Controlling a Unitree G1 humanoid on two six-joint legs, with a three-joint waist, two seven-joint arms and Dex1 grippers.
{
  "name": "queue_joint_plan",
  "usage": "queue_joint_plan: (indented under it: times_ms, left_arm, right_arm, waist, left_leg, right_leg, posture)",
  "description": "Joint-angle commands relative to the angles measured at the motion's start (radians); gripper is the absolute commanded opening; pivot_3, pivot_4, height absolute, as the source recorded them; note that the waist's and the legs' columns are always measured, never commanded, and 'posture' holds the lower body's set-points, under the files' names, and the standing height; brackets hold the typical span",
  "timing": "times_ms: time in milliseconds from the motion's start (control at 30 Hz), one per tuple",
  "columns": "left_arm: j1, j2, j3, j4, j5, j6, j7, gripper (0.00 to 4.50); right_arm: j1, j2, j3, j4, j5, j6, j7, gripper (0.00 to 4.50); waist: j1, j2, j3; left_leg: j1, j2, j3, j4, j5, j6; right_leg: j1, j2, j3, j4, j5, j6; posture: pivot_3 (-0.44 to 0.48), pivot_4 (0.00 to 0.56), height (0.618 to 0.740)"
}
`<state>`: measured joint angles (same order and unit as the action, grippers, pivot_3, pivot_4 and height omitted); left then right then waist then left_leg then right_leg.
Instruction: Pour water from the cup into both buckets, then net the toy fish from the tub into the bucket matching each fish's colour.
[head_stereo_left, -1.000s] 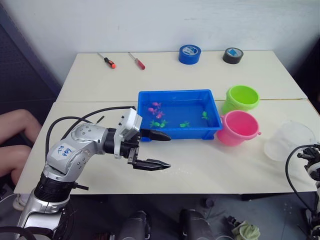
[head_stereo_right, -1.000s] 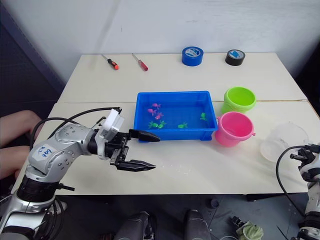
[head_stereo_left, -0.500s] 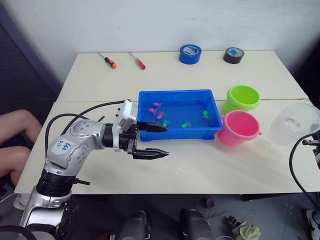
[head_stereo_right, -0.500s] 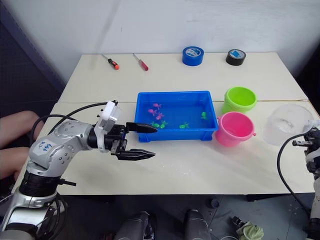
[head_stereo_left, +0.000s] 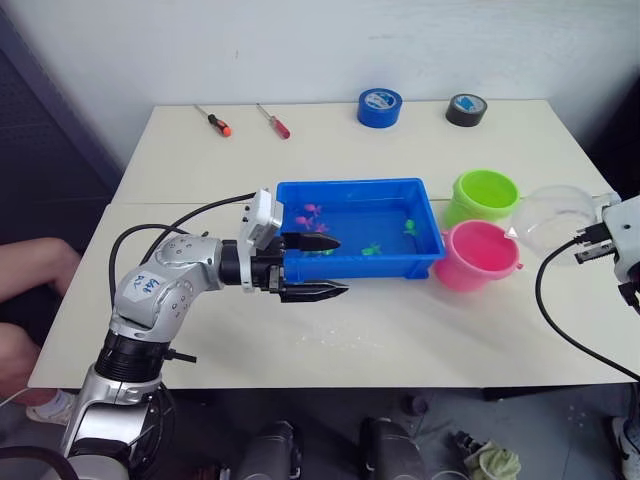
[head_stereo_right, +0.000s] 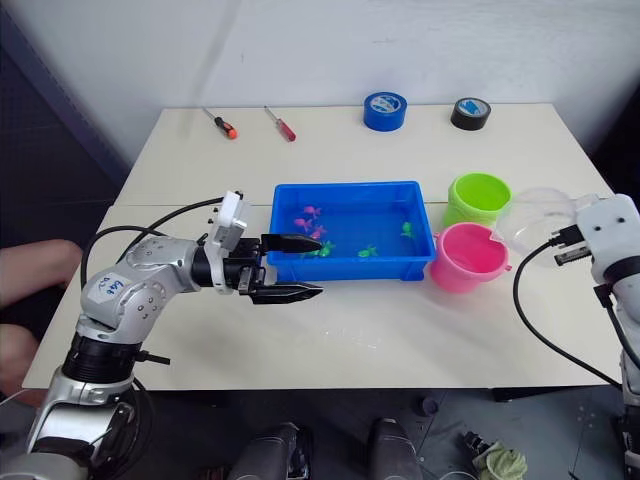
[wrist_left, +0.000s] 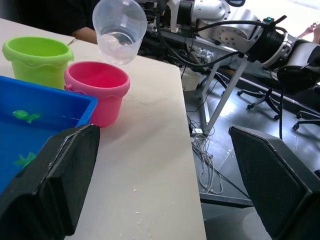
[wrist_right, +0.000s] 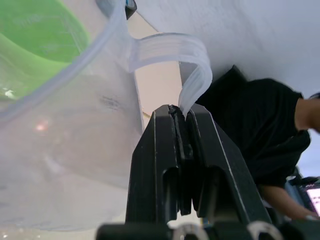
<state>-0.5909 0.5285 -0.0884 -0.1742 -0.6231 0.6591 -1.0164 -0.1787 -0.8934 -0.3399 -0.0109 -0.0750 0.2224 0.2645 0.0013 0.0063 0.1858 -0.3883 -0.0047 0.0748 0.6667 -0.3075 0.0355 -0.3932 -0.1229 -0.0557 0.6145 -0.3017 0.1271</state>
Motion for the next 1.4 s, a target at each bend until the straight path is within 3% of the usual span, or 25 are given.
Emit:
queue_joint_plan:
  times_ms: [33, 333, 667, 1133, 1400]
  left_arm:
    - [-0.021, -0.004, 0.018, -0.003, 0.008, -0.022, 0.008, 4.50]
    - [-0.023, -0.012, 0.018, -0.010, 0.007, -0.025, 0.025, 4.50]
    - [-0.022, -0.012, 0.018, -0.019, 0.004, -0.022, 0.034, 4.50]
    - [-0.071, -0.035, 0.034, 0.063, 0.016, -0.047, 0.054, 4.50]
    - [-0.137, -0.087, 0.021, 0.160, 0.080, -0.102, 0.094, 4.50]
  right_arm:
    - [-0.039, -0.054, 0.030, 0.017, -0.091, -0.062, -0.023, 0.02]
    - [-0.120, -0.169, 0.186, 0.118, -0.339, -0.240, -0.075, 0.02]
    - [-0.151, -0.217, 0.223, 0.161, -0.456, -0.365, -0.123, 0.02]
    - [-0.128, -0.014, 0.014, 0.133, -0.092, -0.091, 0.031, 0.02]
    - [-0.280, 0.087, -0.058, 0.157, 0.058, 0.168, 0.002, 0.02]
  waist:
    - [0.000, 0.000, 0.000]
    - [-0.002, 0.000, 0.000]
    - [-0.002, 0.000, 0.000]
    - [-0.001, -0.001, 0.001]
    - [-0.004, -0.001, 0.001]
  left_leg:
    - [0.000, 0.000, 0.000, 0.000, 0.000, 0.000]
    - [0.000, 0.000, 0.001, 0.000, 0.000, 0.000]
    - [0.000, 0.001, 0.001, 0.000, 0.001, -0.001]
    - [-0.001, 0.002, 0.000, 0.001, 0.001, -0.002]
    - [-0.001, 0.003, 0.000, 0.001, 0.001, -0.002]
  right_leg:
    - [0.000, 0.000, 0.000, 0.000, 0.000, 0.000]
    - [-0.001, 0.001, 0.001, 0.000, 0.000, 0.000]
    - [-0.001, 0.001, 0.000, -0.001, 0.000, 0.000]
    - [0.001, 0.005, 0.002, -0.001, 0.000, 0.001]
    - [-0.001, 0.005, 0.002, 0.000, 0.000, 0.001]
  posture:
    - [0.000, 0.150, 0.740]
    - [0.000, 0.150, 0.740]
    - [0.000, 0.150, 0.740]
    - [0.000, 0.150, 0.740]
    - [0.000, 0.150, 0.740]
